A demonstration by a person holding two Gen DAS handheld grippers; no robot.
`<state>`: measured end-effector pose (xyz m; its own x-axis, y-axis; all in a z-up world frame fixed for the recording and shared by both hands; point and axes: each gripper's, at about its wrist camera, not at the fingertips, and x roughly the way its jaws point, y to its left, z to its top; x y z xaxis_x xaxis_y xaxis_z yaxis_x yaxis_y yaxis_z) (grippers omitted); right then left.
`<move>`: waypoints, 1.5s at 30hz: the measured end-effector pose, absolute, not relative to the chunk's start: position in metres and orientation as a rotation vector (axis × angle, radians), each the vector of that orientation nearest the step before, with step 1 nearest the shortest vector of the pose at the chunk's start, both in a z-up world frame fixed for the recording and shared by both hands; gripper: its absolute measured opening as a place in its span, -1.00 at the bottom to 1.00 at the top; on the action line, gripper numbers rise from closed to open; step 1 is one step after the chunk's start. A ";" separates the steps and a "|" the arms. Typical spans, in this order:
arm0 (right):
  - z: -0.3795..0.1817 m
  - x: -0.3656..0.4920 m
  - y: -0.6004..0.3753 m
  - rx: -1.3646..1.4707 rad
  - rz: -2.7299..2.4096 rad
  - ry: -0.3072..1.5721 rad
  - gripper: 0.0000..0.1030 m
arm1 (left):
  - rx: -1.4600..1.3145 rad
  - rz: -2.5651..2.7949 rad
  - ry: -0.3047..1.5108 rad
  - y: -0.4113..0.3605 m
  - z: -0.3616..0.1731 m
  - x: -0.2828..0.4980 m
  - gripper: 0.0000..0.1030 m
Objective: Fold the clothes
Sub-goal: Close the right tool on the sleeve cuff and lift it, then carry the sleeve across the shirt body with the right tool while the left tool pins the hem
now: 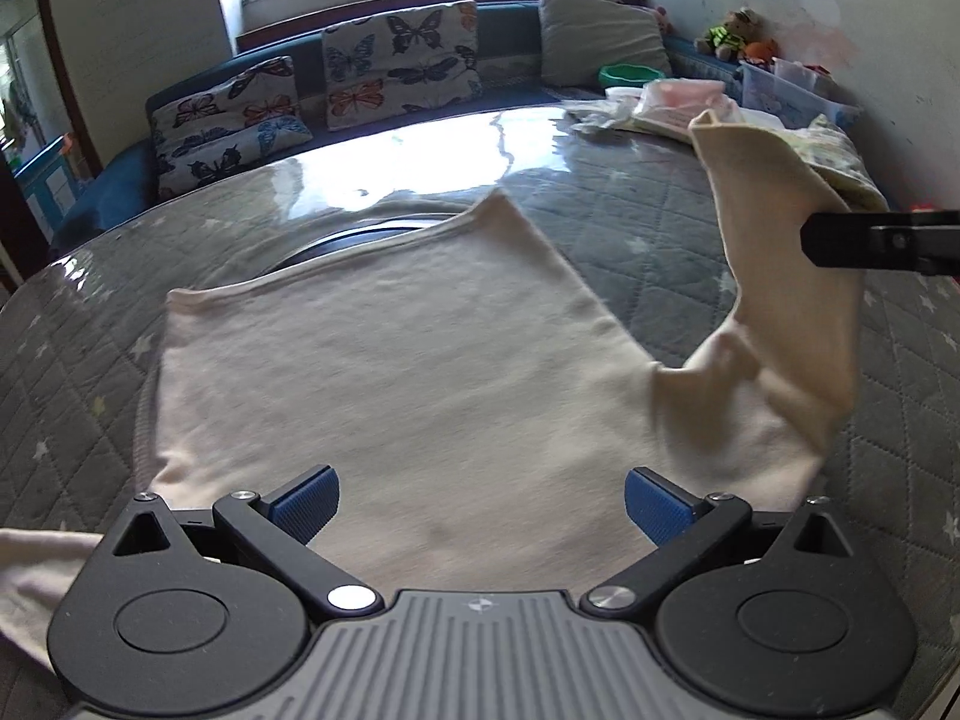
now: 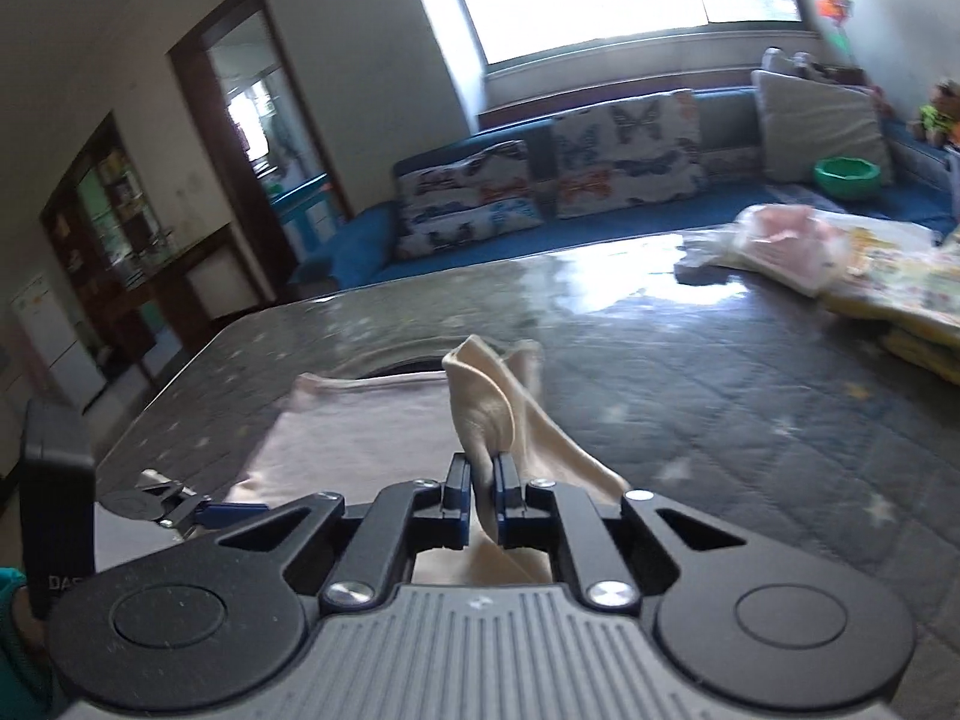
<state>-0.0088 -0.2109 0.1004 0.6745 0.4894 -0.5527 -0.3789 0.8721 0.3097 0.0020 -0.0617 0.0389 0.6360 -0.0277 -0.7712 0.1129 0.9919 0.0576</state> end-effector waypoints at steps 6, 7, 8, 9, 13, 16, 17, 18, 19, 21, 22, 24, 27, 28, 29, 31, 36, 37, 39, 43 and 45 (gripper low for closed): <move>0.100 -0.013 -0.158 0.116 0.562 0.698 -0.88 | 0.056 -0.030 0.848 -0.013 0.045 -0.014 1.00; 0.100 -0.014 -0.149 0.107 0.574 0.703 -0.88 | 0.046 -0.019 0.843 -0.004 0.046 -0.016 1.00; 0.100 -0.014 -0.139 0.097 0.587 0.708 -0.88 | 0.036 -0.008 0.838 0.005 0.047 -0.018 1.00; 0.099 -0.015 -0.130 0.087 0.599 0.713 -0.88 | 0.022 0.005 0.834 0.014 0.048 -0.021 1.00; 0.093 -0.019 -0.095 0.046 0.645 0.742 -0.88 | -0.032 0.055 0.818 0.049 0.050 -0.029 1.00; 0.083 -0.024 -0.075 0.015 0.670 0.770 -0.88 | -0.068 0.082 0.810 0.068 0.051 -0.035 1.00; 0.079 -0.026 -0.070 0.009 0.678 0.779 -0.88 | -0.080 0.091 0.807 0.074 0.051 -0.037 1.00; 0.075 -0.028 -0.063 0.002 0.689 0.792 -0.88 | -0.089 0.095 0.804 0.078 0.051 -0.038 1.00; 0.070 -0.030 -0.058 -0.005 0.700 0.803 -0.87 | -0.096 0.096 0.801 0.081 0.052 -0.038 1.00; 0.063 -0.034 -0.051 -0.014 0.719 0.817 -0.83 | -0.109 0.098 0.797 0.084 0.053 -0.040 1.00; 0.061 -0.036 -0.049 -0.018 0.727 0.823 -0.77 | -0.116 0.100 0.795 0.086 0.053 -0.040 1.00; 0.059 -0.041 -0.049 -0.029 0.743 0.826 -0.70 | -0.115 0.093 0.793 0.086 0.054 -0.041 1.00; 0.063 -0.048 -0.057 -0.053 0.745 0.814 -0.60 | -0.112 0.080 0.792 0.083 0.054 -0.041 1.00; 0.066 -0.051 -0.064 -0.065 0.730 0.803 -0.54 | -0.111 0.076 0.791 0.082 0.054 -0.041 1.00; 0.068 -0.054 -0.071 -0.076 0.717 0.794 -0.52 | -0.108 0.068 0.791 0.079 0.054 -0.040 1.00; 0.069 -0.058 -0.088 -0.109 0.666 0.780 -0.52 | -0.102 0.053 0.791 0.074 0.054 -0.040 0.97; 0.062 -0.048 -0.140 -0.107 0.509 0.791 -0.52 | -0.067 -0.015 0.799 0.053 0.048 -0.035 0.76; 0.060 -0.043 -0.152 -0.078 0.480 0.799 -0.52 | -0.059 -0.032 0.802 0.048 0.047 -0.034 0.67; 0.056 -0.036 -0.168 -0.033 0.446 0.810 -0.52 | -0.039 -0.062 0.807 0.038 0.044 -0.032 0.57; 0.048 -0.025 -0.189 0.054 0.453 0.843 -0.49 | 0.020 -0.107 0.819 0.021 0.036 -0.028 0.48; 0.041 -0.022 -0.189 0.073 0.469 0.857 -0.42 | 0.034 -0.120 0.834 0.016 0.031 -0.025 0.37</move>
<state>-0.0222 -0.1893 0.0414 0.5600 0.4261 -0.7106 -0.3686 0.8962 0.2469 -0.0254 0.0163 0.0308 0.6653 -0.0927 -0.7408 0.1194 0.9927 -0.0170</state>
